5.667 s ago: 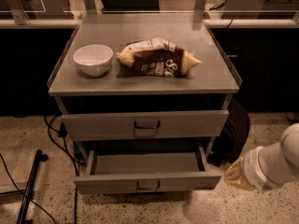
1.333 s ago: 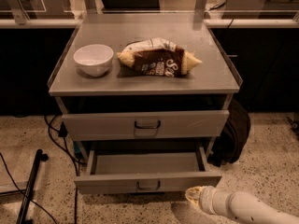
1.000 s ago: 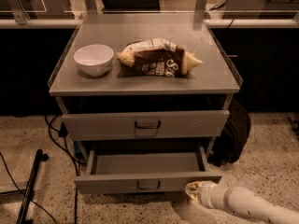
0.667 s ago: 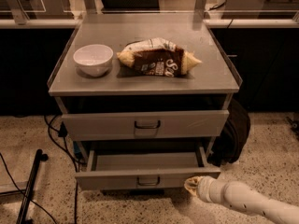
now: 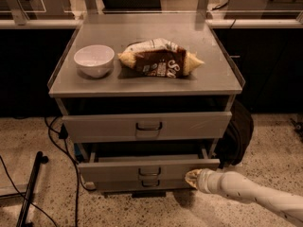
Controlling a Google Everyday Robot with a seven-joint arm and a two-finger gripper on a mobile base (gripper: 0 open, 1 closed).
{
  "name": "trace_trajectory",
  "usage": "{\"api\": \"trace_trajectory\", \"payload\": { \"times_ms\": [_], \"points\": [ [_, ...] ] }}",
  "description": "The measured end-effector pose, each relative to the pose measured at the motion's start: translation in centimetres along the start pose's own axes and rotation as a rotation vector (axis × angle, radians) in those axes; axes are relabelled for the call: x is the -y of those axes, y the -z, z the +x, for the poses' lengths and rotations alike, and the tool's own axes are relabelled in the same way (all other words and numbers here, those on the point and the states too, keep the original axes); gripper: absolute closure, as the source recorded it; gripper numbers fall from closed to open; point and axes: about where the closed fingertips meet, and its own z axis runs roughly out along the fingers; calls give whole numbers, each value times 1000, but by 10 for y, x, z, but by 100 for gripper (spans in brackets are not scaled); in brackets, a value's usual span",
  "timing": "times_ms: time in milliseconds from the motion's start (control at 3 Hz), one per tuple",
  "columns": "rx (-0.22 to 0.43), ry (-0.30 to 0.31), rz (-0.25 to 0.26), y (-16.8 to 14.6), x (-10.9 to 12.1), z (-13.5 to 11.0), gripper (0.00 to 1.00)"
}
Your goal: Close middle drawer
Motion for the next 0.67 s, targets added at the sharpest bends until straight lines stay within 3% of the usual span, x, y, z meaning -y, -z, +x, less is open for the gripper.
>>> {"api": "trace_trajectory", "payload": {
  "times_ms": [667],
  "points": [
    [-25,-1,1,-38,31,10,100]
  ]
}}
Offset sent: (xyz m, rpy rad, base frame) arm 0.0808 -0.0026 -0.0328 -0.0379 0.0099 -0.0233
